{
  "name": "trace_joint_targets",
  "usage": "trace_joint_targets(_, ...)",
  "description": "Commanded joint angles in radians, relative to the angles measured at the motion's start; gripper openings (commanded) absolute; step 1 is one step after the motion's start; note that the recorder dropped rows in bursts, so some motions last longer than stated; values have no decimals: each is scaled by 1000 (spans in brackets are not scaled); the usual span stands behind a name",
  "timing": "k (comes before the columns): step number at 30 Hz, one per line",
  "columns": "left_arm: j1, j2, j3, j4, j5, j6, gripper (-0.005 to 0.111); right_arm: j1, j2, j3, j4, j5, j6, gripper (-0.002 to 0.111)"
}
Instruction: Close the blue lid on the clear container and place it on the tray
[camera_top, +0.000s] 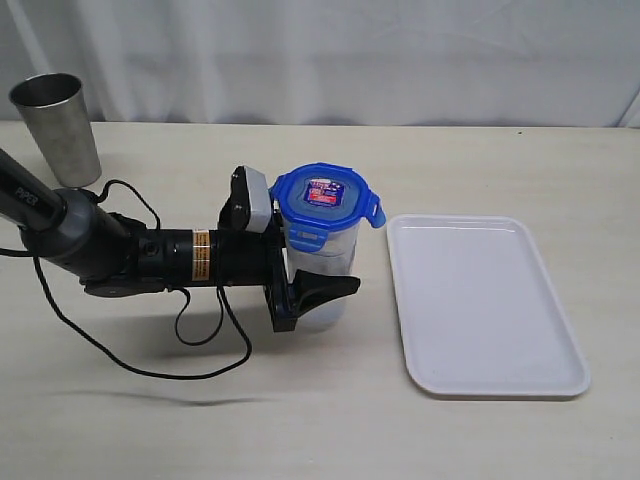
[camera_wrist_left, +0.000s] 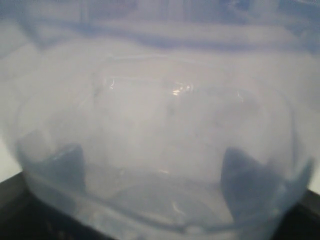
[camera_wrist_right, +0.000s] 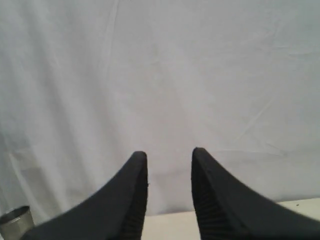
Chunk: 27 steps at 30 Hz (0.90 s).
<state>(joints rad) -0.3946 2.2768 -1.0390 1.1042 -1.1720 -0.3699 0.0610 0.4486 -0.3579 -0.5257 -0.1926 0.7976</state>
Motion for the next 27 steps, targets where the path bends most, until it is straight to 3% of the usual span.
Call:
trace_joint_targets(1, 4, -14, -3, -18, -49, 10, 0, -1, 330, -208, -43, 182, -69, 25)
trace_joint_targets(4, 4, -14, -3, -22, -44, 18, 0, -1, 627, -473, -38, 653, -158, 25)
trace_joint_targets(6, 4, -14, -3, -24, -31, 33, 0, -1, 788, -618, 123, 859, -259, 26)
trace_joint_targets(8, 4, -14, -3, -24, -31, 33, 0, -1, 857, -683, 317, 901, -449, 30)
trace_joint_targets(12, 4, -14, -3, -24, -18, 33, 0, -1, 956, -768, 881, 959, -923, 44)
trace_joint_targets(15, 4, -14, -3, -26, 19, 33, 0, -1, 1008, -780, 1260, 1044, -1119, 47)
trace_joint_targets(17, 4, -14, -3, -52, 49, 33, 0, -1, 1035, -780, 1398, 1119, -1183, 46)
trace_joint_targets(21, 4, -14, -3, -99, 87, 33, 0, 24, 1077, -780, 1448, 1158, -1205, 46)
trace_joint_targets(27, 4, -14, -3, -104, 83, 33, 0, 150, 1134, -782, 1445, 999, -1169, 46)
